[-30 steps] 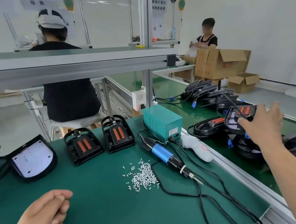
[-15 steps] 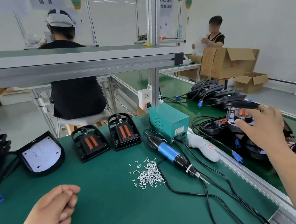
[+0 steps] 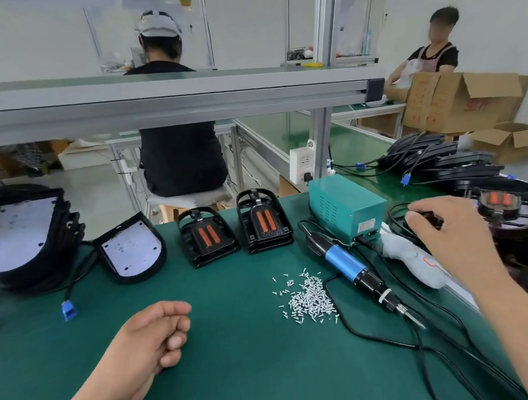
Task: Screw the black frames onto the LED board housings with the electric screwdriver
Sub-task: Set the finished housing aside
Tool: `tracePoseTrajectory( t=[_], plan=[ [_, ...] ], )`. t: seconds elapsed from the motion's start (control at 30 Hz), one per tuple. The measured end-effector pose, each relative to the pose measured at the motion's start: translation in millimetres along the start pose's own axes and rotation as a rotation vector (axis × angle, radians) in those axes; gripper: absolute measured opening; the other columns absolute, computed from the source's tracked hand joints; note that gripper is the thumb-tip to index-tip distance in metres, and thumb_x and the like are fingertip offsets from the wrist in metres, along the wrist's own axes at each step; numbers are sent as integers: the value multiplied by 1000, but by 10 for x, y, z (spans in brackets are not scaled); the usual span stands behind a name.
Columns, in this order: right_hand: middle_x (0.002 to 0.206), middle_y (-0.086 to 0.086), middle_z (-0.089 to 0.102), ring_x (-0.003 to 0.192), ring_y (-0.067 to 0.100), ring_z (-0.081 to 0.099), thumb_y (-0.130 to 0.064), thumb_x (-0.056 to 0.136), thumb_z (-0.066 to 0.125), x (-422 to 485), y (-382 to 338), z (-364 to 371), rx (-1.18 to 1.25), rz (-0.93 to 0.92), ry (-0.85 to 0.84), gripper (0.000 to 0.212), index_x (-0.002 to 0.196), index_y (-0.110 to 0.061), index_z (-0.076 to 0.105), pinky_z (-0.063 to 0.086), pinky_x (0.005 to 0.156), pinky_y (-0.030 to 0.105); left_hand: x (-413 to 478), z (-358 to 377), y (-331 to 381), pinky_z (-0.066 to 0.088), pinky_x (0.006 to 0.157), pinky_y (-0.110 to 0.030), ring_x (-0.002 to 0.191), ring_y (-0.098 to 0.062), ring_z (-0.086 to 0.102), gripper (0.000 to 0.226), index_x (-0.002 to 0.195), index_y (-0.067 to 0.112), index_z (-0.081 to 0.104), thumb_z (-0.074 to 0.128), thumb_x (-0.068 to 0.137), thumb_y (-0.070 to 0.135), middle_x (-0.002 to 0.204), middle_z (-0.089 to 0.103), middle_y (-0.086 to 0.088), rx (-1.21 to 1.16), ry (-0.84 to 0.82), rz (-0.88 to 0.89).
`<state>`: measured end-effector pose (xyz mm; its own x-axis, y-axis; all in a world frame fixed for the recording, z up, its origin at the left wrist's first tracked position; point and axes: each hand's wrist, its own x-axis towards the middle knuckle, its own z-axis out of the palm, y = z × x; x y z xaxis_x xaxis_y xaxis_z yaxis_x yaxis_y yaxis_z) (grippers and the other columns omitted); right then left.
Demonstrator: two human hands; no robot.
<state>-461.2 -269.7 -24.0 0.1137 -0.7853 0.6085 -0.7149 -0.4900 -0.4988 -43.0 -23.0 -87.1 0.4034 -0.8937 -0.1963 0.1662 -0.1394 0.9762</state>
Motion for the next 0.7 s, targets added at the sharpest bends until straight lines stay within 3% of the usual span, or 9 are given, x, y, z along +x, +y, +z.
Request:
tracePoseTrajectory(
  t=[0.13,0.27,0.47,0.57,0.7],
  plan=[
    [111,-7,70,112,12,50,-23,97,73,-85,-418,404,39,-58,-151,13,109,-21,79,33,95,27,-23,-3,54,40,52,-27,66,-15,51,37,123,-4,62,35,100,-14,87,65,-10,-95,-17,-35],
    [106,-19,65,109,5,50,-29,97,71,-201,-950,815,121,-167,-320,12,108,-29,77,36,89,19,-10,-30,69,45,54,-25,70,-15,56,42,125,-5,63,33,98,-18,93,70,-13,-161,-26,-67],
    [115,-24,63,105,-5,51,-40,102,61,-364,-1765,1411,174,-347,-546,25,121,-29,72,44,94,25,1,-54,85,42,47,-22,65,-14,56,29,124,-5,64,43,104,-10,95,74,-14,-255,16,-99],
    [122,-15,66,105,1,56,-40,103,59,-386,-2184,1741,197,-431,-611,30,128,-26,70,44,92,25,7,-86,94,39,45,-21,61,-12,53,25,125,-6,63,46,106,-4,92,74,-13,-315,70,-97],
    [134,-3,65,121,18,60,-33,103,56,-341,-2749,2189,208,-522,-619,37,136,-19,65,48,101,35,10,-109,112,32,40,-19,55,-9,45,22,124,-2,62,50,111,9,81,68,-6,-377,159,-71]
  ],
)
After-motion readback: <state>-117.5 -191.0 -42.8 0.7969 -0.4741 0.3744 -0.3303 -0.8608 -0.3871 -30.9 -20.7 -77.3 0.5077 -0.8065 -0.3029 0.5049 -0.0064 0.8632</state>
